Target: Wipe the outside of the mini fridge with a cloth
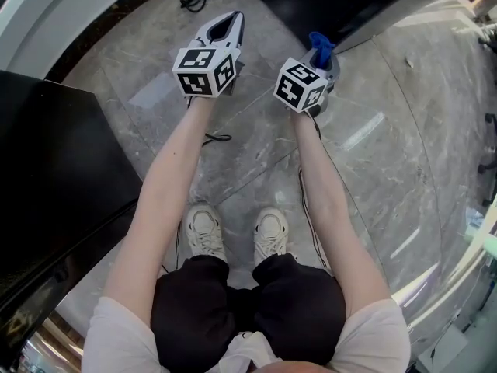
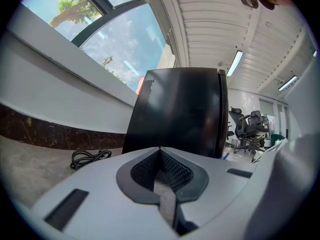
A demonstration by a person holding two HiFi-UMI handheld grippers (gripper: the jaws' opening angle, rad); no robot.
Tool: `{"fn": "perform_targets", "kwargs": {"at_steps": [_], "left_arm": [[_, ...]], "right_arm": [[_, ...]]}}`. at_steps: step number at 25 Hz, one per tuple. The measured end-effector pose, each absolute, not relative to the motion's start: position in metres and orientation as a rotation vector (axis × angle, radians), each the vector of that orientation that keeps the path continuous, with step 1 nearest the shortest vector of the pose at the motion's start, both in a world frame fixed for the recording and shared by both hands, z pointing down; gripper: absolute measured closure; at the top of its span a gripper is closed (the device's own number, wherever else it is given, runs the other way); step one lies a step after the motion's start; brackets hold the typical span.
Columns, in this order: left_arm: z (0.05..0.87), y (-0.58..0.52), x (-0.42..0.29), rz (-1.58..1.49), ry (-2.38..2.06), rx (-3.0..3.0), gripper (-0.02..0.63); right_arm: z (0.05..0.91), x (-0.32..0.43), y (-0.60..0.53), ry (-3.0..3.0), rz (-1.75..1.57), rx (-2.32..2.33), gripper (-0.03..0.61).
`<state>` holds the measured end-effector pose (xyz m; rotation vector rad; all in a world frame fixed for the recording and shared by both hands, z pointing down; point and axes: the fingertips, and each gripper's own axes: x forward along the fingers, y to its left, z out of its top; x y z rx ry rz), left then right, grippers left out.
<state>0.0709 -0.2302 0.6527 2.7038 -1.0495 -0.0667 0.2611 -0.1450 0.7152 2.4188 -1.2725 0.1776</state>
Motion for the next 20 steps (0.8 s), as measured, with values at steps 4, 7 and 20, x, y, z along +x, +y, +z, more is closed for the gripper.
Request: {"fn": "perform_targets", "kwargs": {"at_steps": [4,7,20], "left_arm": [[0.642,-0.227,0.072,-0.081,-1.046,2.718,0.609],[0.635,-0.223,0.067,-0.12,-1.049,2.702,0.609],[0.618,-0.216,0.052,-0.164,-1.096,2.697,0.609]], "right_arm": [[0.715,0.269,-0.132,-1.244,0.183,2.418,0.517],[0.717,0.275,-0.124,-1.22,0.21,2.427,0.517],[0.691,0.259,-0.117,-1.352,0.236,2.454,0.517]]}}
